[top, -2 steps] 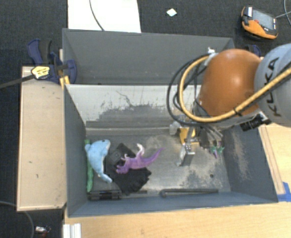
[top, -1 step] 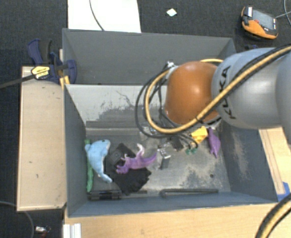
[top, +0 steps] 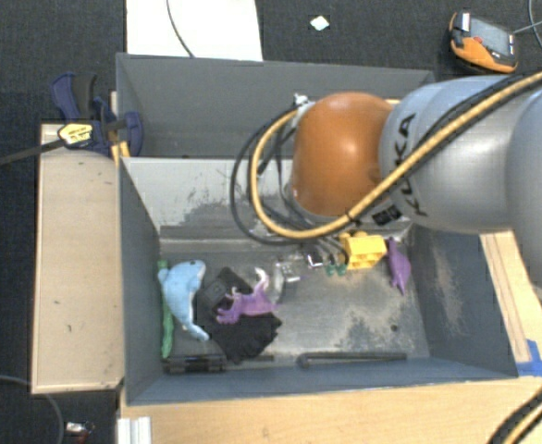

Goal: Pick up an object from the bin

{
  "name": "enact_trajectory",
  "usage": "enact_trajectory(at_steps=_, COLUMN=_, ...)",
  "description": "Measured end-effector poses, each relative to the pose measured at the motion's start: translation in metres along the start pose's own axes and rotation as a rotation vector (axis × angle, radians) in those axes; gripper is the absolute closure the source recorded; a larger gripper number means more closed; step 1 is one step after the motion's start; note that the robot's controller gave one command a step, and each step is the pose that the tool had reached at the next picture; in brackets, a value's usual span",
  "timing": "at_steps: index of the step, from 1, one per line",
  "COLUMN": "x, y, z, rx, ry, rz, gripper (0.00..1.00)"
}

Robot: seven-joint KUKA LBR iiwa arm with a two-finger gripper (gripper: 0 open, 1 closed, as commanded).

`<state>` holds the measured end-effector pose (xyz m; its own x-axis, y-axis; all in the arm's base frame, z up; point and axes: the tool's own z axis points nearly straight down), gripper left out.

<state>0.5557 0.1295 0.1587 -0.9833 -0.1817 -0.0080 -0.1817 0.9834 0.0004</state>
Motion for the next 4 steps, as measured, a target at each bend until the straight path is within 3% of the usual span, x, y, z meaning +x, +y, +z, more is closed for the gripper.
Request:
enact_trajectory(at_steps=1, x=-0.011, y=0.021, z=0.054, rx=-0.003, ry=0.005, rz=-0.308, gripper=0.00)
enact_trajectory(at_steps=2, x=-0.004, y=0.031, z=0.088, rx=-0.001, ry=-0.007, rz=0.032, gripper=0.00)
enact_trajectory(at_steps=3, x=0.006, y=0.007, z=0.088, rx=-0.002, ry=0.002, rz=-0.209, gripper=1.00)
enact_trajectory(at_steps=4, x=0.006, y=0.007, z=0.088, rx=-0.003, ry=0.002, rz=-0.208, gripper=1.00)
